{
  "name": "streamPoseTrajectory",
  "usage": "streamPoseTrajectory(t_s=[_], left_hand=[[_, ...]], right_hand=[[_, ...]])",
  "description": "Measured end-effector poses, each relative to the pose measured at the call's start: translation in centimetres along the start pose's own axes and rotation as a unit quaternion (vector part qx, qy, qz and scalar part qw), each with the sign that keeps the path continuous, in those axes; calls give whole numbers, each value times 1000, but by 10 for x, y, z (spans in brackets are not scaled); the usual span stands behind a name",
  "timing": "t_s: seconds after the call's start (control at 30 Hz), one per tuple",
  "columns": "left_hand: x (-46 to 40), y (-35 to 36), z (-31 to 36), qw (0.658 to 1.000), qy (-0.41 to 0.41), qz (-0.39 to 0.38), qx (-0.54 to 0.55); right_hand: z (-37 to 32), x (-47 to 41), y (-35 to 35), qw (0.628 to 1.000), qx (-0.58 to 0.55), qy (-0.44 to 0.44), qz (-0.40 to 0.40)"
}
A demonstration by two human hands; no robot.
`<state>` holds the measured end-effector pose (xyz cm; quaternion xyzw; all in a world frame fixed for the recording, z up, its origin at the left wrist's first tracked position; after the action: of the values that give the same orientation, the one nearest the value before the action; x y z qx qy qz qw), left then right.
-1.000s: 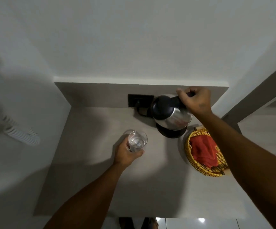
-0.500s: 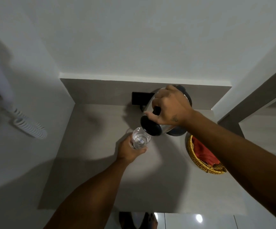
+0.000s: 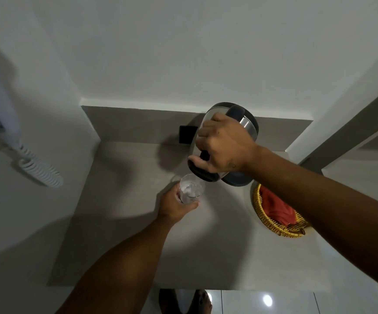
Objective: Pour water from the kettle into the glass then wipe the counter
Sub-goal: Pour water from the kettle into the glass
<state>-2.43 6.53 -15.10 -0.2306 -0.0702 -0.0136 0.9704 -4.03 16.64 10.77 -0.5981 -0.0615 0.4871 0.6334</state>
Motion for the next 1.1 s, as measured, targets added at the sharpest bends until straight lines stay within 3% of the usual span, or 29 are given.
streamPoseTrajectory(t_s=[0.73, 1.1], left_hand=[[-2, 2, -5, 1000, -6, 8, 2], [0, 1, -3, 1000, -10, 10, -1]], right_hand=[[6, -10, -25, 1000, 7, 8, 29], [11, -6, -24, 1000, 15, 20, 4]])
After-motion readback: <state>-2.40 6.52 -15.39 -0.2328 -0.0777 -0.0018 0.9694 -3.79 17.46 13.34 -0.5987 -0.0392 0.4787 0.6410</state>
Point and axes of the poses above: each hand's wrist, its own x-axis away from the middle knuckle, its own y-axis out of the palm, z = x × y, the point moved 9 cm from there along -x, towards the middle knuckle, and after that the axes turned 8 degrees about z, right-handed, at the moved point
